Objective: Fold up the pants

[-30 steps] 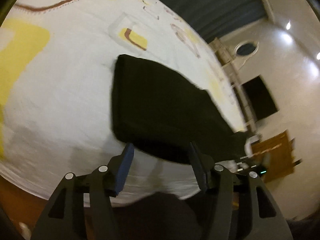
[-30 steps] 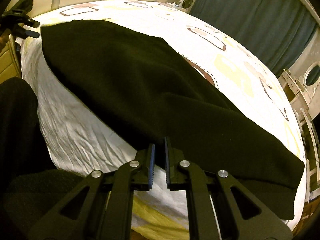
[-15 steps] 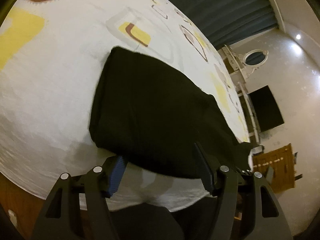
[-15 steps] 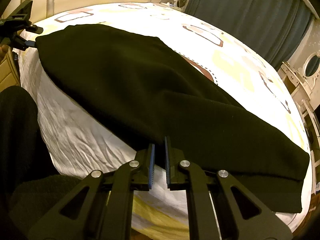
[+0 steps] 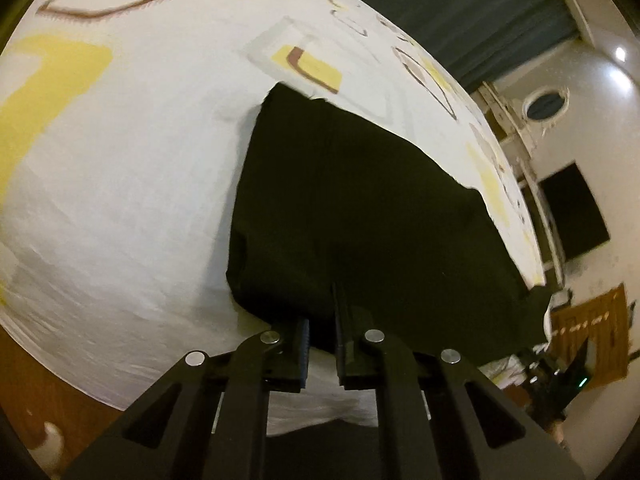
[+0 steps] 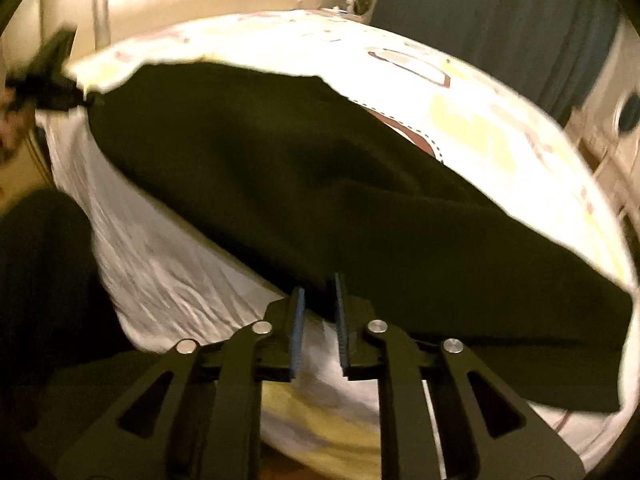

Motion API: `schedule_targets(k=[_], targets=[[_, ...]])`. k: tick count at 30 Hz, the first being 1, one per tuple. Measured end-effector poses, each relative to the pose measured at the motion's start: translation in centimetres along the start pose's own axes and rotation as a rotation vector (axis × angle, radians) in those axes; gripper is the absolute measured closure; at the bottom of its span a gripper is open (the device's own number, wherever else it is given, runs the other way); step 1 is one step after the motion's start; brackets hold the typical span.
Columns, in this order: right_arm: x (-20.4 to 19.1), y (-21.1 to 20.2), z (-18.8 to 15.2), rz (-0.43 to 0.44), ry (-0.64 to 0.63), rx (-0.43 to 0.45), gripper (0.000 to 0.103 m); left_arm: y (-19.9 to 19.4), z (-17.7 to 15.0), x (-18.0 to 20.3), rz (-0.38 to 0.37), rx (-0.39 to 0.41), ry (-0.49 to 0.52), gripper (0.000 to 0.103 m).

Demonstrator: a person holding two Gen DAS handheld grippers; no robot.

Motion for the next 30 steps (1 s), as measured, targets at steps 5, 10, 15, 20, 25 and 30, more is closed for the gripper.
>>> schedule_targets(k=[5, 10, 15, 20, 25, 30], targets=[[7.0, -3.1, 0.3, 0.146, 0.336, 0.013, 0.07, -2.0, -0.7, 2.5, 0.088, 0.001, 0.152, 0.054], [22.0, -4.6, -3.4, 0.112, 0.829, 0.047, 0.065, -3.2, 0.4, 4.9, 0.185, 0.079, 0.264, 0.03], [35.6, -2.1, -10.2, 0.037, 1.297, 0.033, 0.065, -0.9, 2.1, 6.5, 0.143, 0.099, 0.234, 0.029], [41.3, 2.3, -13.6, 0.015, 1.532, -0.01, 0.065, 2.4, 2.9, 7.0, 0.188, 0.115, 0.209, 0.022], [42.1, 5.7, -13.9, 0.006, 1.584, -0.076, 0.065, 4.3, 2.7, 6.4, 0.215, 0.086, 0.188, 0.022], [41.9, 6.9, -14.4, -0.004, 1.631, -0.065, 0.065, 4.6, 2.3, 5.5, 0.206, 0.087, 0.122, 0.022]])
Point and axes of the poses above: each gripper's, at about its wrist camera, not at the fingertips, and y roughly the way its jaws point, x to its right, z to its top, the point moved 7 cm from there along y, roughly the way its jaws point, and after that the axes turned 15 degrees about -z, right-handed, at the moved point
